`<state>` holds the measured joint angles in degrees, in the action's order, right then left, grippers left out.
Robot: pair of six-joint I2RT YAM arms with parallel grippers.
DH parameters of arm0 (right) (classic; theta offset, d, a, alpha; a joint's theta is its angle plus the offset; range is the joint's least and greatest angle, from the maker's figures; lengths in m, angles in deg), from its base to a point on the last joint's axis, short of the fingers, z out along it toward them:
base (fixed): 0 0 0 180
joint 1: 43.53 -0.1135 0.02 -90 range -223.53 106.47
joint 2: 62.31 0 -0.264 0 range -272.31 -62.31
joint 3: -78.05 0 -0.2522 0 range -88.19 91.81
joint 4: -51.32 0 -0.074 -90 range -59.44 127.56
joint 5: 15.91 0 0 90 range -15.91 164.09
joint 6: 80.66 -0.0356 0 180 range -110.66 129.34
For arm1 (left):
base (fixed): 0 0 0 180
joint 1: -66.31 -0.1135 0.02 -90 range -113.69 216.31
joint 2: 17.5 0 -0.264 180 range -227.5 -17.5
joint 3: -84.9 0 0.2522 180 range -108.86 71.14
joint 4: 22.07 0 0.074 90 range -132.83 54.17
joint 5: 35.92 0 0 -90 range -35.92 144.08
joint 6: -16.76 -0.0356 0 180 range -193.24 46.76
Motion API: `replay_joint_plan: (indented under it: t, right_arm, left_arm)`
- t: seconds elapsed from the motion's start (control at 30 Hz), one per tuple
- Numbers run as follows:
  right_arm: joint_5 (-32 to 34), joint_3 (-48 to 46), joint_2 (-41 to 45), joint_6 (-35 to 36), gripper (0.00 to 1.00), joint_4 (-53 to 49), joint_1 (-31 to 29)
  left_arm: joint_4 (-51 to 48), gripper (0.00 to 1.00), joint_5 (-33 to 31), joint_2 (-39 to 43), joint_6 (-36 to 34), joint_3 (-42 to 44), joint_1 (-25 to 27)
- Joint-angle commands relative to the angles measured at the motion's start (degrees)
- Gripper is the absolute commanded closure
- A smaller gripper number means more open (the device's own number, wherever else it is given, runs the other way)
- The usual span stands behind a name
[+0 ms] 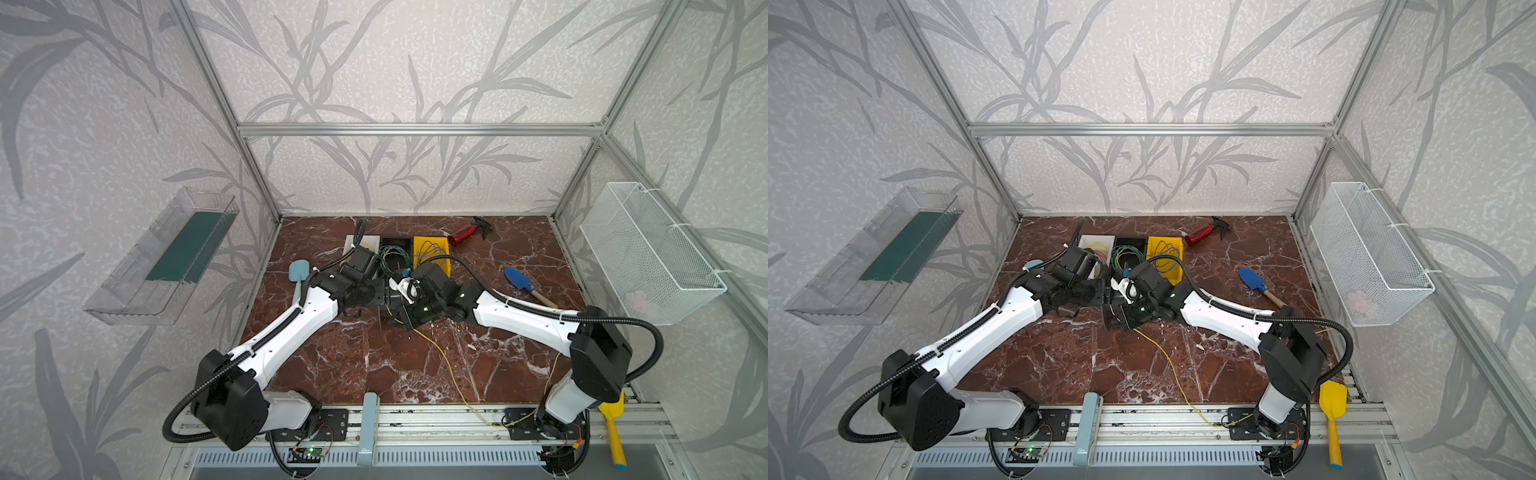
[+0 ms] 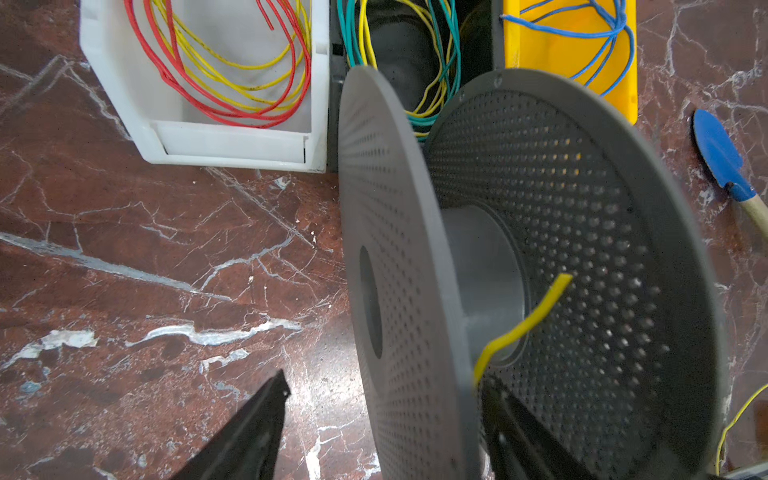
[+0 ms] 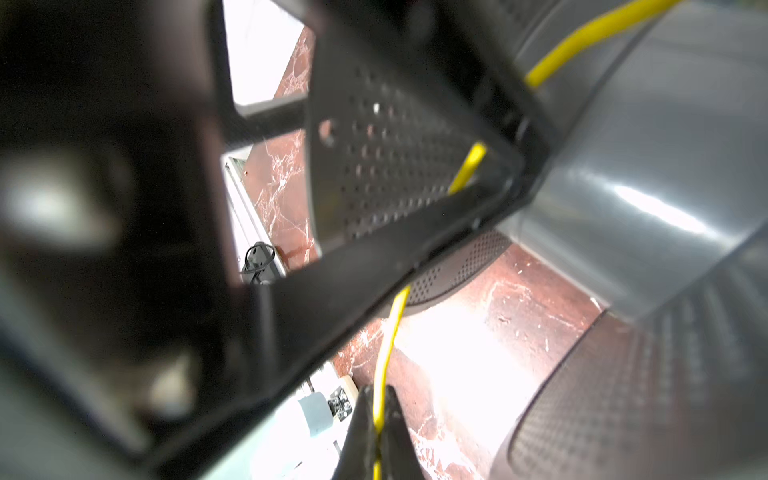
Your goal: Wrap the cables
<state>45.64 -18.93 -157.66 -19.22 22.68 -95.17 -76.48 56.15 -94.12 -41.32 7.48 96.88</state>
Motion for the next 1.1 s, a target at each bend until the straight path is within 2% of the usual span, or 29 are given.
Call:
replay_joint_plan:
  t: [0.0,0.37,0.53,0.73,0.83,0.9,1.0,1.07]
  right_arm:
    - [-2.1,3.7,-0.9,3.2,1.0,1.8,-0.9]
    - [-1.2,6.0,-2.1,4.4,1.0,0.0,-0.9]
    - [-0.7,6.7,-4.2,4.3,1.0,0.3,-0.9]
    - [-2.9,6.1,-4.6,3.0,1.0,3.6,-0.9]
    - [-3.7,6.0,-4.3,2.7,0.89,5.2,-0.9]
    - [-4.0,5.7,-4.1,2.9,0.79,5.6,-0.9]
    - [-4.6,4.5,-3.5,3.4,0.55,5.7,-0.9]
    - [-5.0,2.8,-2.8,3.9,0.48,5.9,-0.9]
  left_arm:
    - [3.1,0.33,1.1,-0.8,0.6,1.1,0.3]
    - [3.5,0.59,1.1,-1.7,1.3,1.4,0.3]
    - [0.3,0.68,0.6,-2.9,0.3,-0.6,0.4]
    - [-3.1,0.89,0.7,-4.2,-0.3,-2.1,0.4]
    - [-3.1,1.0,0.5,-3.5,0.4,-1.8,0.4]
    - [-3.3,1.0,0.0,-2.7,0.9,-1.6,0.4]
    - [-3.9,1.0,-0.4,-1.6,1.0,-1.5,0.4]
    - [-4.5,1.0,-0.3,-0.8,1.3,-1.6,0.4]
